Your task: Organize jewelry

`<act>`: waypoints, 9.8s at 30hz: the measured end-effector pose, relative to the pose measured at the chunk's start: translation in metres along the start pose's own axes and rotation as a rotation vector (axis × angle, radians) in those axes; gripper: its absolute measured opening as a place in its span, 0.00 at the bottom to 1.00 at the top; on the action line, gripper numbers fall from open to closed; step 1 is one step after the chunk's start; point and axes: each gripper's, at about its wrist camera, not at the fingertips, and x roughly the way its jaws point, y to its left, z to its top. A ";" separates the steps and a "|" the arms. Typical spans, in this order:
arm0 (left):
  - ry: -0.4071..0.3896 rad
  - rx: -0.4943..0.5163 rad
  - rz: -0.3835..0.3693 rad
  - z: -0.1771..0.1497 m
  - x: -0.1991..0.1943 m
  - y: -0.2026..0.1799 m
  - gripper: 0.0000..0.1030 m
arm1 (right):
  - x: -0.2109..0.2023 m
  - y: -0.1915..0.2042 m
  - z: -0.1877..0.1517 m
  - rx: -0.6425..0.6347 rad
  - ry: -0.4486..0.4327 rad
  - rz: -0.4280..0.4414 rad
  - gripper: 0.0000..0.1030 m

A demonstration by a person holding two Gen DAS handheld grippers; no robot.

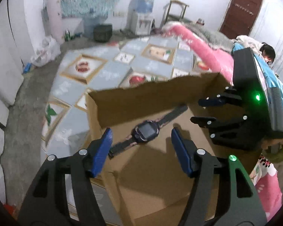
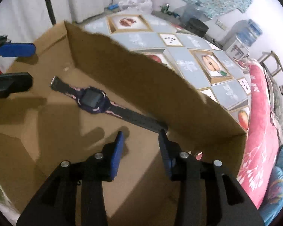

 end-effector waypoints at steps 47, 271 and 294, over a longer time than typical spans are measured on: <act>-0.124 -0.414 -0.269 -0.104 -0.002 0.048 0.85 | -0.061 -0.033 -0.155 0.730 -0.246 0.202 0.76; -0.189 0.061 0.113 -0.041 -0.047 -0.005 0.35 | -0.051 0.010 -0.044 0.494 -0.191 0.509 0.33; -0.168 0.017 -0.012 -0.197 -0.060 -0.059 0.77 | -0.120 0.016 -0.251 0.617 -0.335 0.147 0.61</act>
